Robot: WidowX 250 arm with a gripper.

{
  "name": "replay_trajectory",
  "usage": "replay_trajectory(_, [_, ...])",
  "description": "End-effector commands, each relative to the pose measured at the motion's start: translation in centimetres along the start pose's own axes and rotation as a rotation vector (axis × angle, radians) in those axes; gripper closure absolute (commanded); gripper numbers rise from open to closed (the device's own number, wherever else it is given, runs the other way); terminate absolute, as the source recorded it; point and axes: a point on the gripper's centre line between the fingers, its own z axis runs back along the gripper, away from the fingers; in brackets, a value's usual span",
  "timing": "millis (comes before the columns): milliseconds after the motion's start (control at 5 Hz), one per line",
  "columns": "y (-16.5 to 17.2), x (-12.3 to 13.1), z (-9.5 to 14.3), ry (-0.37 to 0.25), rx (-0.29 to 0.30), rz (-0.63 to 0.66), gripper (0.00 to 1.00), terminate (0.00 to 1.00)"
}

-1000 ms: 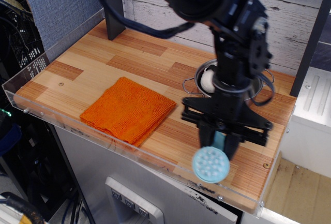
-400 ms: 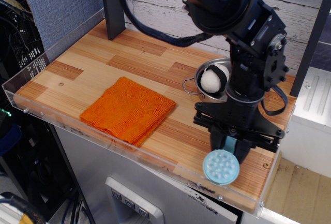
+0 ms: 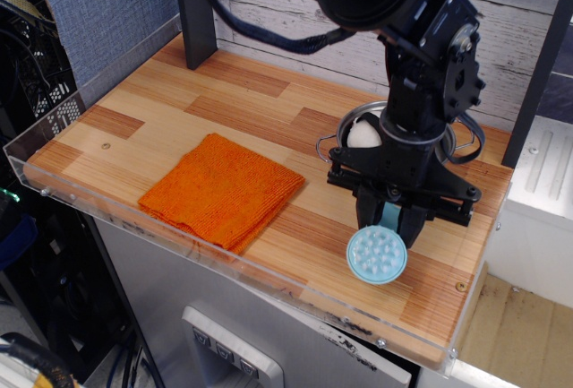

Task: Put the brush in front of the pot.

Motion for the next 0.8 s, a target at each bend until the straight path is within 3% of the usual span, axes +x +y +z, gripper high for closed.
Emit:
replay_trajectory(0, [0.8, 0.1, 0.4, 0.002, -0.027, -0.011, 0.00, 0.00])
replay_trajectory(400, [0.3, -0.2, 1.8, 0.001, -0.047, -0.054, 0.00, 0.00])
replay_trajectory(600, [1.0, 0.1, 5.0, -0.060, -0.036, -0.080, 0.00, 0.00])
